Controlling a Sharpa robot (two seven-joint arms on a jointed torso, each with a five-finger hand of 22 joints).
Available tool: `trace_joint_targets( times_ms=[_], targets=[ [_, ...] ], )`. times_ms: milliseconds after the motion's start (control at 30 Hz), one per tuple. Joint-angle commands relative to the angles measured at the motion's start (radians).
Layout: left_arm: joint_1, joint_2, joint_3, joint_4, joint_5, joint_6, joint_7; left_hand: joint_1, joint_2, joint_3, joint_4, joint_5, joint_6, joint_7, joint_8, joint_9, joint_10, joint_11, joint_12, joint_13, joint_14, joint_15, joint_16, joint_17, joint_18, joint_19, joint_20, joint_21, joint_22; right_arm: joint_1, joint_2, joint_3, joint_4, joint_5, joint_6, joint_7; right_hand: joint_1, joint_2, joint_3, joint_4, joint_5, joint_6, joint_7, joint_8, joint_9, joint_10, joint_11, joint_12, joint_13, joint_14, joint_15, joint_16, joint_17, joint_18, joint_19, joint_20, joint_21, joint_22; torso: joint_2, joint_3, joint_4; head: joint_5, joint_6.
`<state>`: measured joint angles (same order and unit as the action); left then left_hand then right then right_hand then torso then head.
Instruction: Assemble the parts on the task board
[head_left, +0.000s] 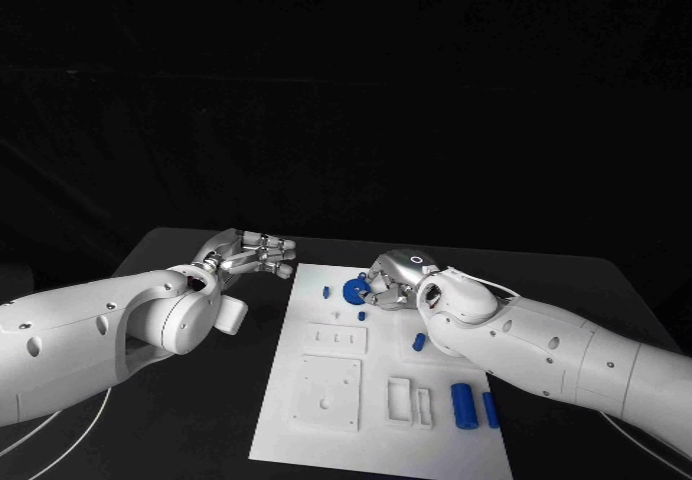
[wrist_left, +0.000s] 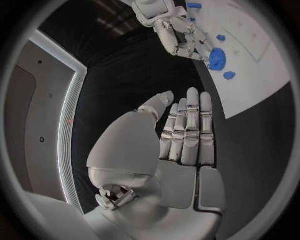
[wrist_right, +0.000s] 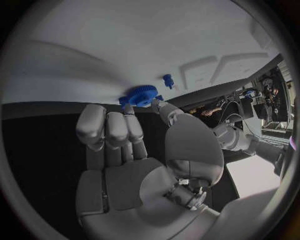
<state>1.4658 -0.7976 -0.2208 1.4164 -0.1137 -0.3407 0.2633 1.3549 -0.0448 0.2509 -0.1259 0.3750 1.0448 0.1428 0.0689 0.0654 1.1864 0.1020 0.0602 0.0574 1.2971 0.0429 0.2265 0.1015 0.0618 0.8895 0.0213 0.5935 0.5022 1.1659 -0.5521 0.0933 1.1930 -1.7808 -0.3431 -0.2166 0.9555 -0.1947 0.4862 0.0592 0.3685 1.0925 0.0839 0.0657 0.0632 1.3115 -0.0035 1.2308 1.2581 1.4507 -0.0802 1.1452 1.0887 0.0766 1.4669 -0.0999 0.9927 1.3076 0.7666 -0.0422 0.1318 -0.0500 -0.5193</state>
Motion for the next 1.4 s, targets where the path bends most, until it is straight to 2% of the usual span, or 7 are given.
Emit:
trace_joint_targets(
  times_ms=[33, 333, 500, 633, 767, 967, 1400],
  targets=[
    [0.002, -0.001, 0.001, 0.002, -0.002, 0.007, 0.005, -0.009, -0.001, 0.005, -0.002, 0.004, -0.001, 0.0, -0.004, -0.001, -0.005, -0.001, -0.003, 0.001, 0.002, -0.001, 0.001, 0.001, 0.01, -0.006, 0.0, 0.004, 0.001, 0.0, -0.01, 0.0, 0.011, 0.013, -0.002, 0.008, -0.008, 0.005, 0.005, -0.001, 0.004, 0.007, 0.0, -0.003, 0.0, 0.002, -0.006, 0.001, 0.002, 0.003, 0.002, -0.003, 0.0, 0.008, 0.049, 0.003, -0.001, 0.124, 0.0, 0.0007, -0.0012, -0.004, 0.001],
    [0.002, -0.007, 0.001, 0.005, -0.002, 0.005, 0.005, -0.009, -0.001, 0.005, -0.002, 0.004, -0.001, 0.0, -0.004, -0.001, -0.005, -0.001, -0.003, 0.001, 0.002, -0.001, 0.001, 0.001, 0.01, -0.006, 0.0, 0.004, 0.001, -0.001, -0.03, 0.0, 0.017, 0.046, -0.005, 0.018, -0.007, 0.012, 0.024, -0.002, 0.015, 0.004, 0.001, -0.003, -0.001, 0.003, -0.006, 0.003, 0.004, 0.003, 0.001, -0.002, 0.0, 0.008, 0.049, 0.002, 0.0, 0.124, 0.001, -0.0002, -0.0021, -0.011, 0.008],
    [0.002, -0.007, 0.001, 0.006, -0.002, 0.005, 0.006, -0.011, -0.002, 0.005, -0.005, 0.004, -0.001, -0.001, -0.004, -0.001, -0.005, -0.001, -0.002, 0.001, 0.002, -0.002, 0.002, 0.001, 0.011, -0.006, 0.0, 0.004, 0.004, -0.001, -0.03, 0.0, 0.018, 0.066, -0.016, 0.029, -0.029, 0.034, 0.169, -0.07, 0.024, -0.024, 0.01, -0.003, -0.001, 0.003, -0.005, 0.011, 0.012, 0.003, 0.002, 0.002, 0.004, 0.009, 0.05, 0.003, 0.007, 0.125, 0.0, -0.0007, 0.0023, -0.013, 0.008],
    [0.002, -0.007, 0.001, 0.005, -0.002, 0.005, 0.006, -0.013, -0.001, 0.006, -0.004, 0.004, -0.001, 0.0, -0.004, -0.001, -0.005, -0.001, -0.002, 0.001, 0.002, -0.001, 0.002, 0.001, 0.011, -0.007, 0.0, 0.003, 0.005, -0.001, -0.029, 0.0, 0.021, 0.076, -0.013, 0.037, -0.003, 0.061, 0.305, -0.17, 0.225, -0.036, 0.01, -0.003, -0.001, -0.004, -0.017, 0.012, 0.017, 0.001, -0.009, 0.003, 0.006, 0.008, 0.05, -0.006, 0.012, 0.127, 0.0, -0.0015, 0.0026, -0.01, 0.007],
    [0.002, -0.008, 0.001, 0.005, -0.002, 0.005, 0.005, -0.013, -0.001, 0.006, -0.004, 0.004, -0.001, 0.0, -0.004, -0.001, -0.005, -0.001, -0.002, 0.001, 0.002, -0.001, 0.002, 0.001, 0.011, -0.007, 0.0, 0.003, 0.005, -0.001, -0.027, 0.0, 0.02, 0.082, -0.001, 0.042, -0.005, 0.091, 0.455, -0.282, 0.304, -0.052, -0.003, -0.003, 0.0, -0.007, -0.036, 0.005, 0.017, -0.004, -0.027, 0.002, 0.01, 0.007, 0.044, -0.024, 0.03, 0.129, 0.001, -0.0028, 0.003, -0.011, 0.002],
    [0.002, -0.007, 0.001, 0.005, -0.002, 0.005, 0.005, -0.012, -0.002, 0.006, -0.006, 0.004, -0.001, 0.0, -0.004, -0.001, -0.005, -0.001, -0.002, 0.001, 0.002, -0.002, 0.002, 0.001, 0.011, -0.006, 0.0, 0.003, 0.007, -0.001, -0.024, 0.0, 0.019, 0.082, 0.021, 0.044, -0.027, 0.122, 0.505, -0.328, 0.3, -0.067, -0.028, -0.003, 0.0, -0.006, -0.056, -0.001, 0.021, -0.004, -0.042, -0.004, 0.017, 0.004, 0.023, -0.04, 0.078, 0.127, 0.0, -0.0027, 0.0028, -0.007, -0.005],
    [0.002, -0.005, 0.001, 0.005, -0.002, 0.006, 0.005, -0.012, -0.002, 0.006, -0.006, 0.004, -0.001, 0.0, -0.004, -0.001, -0.005, -0.001, -0.002, 0.001, 0.002, -0.002, 0.002, 0.001, 0.011, -0.006, 0.0, 0.003, 0.007, -0.001, -0.01, 0.0, -0.003, 0.066, 0.122, 0.028, -0.033, 0.126, 0.532, -0.336, 0.291, -0.078, -0.037, -0.003, 0.0, -0.007, -0.059, -0.004, 0.022, -0.003, -0.045, -0.01, 0.021, 0.002, 0.017, -0.044, 0.092, 0.127, 0.0, -0.0024, 0.0022, -0.004, -0.009]
  ],
)
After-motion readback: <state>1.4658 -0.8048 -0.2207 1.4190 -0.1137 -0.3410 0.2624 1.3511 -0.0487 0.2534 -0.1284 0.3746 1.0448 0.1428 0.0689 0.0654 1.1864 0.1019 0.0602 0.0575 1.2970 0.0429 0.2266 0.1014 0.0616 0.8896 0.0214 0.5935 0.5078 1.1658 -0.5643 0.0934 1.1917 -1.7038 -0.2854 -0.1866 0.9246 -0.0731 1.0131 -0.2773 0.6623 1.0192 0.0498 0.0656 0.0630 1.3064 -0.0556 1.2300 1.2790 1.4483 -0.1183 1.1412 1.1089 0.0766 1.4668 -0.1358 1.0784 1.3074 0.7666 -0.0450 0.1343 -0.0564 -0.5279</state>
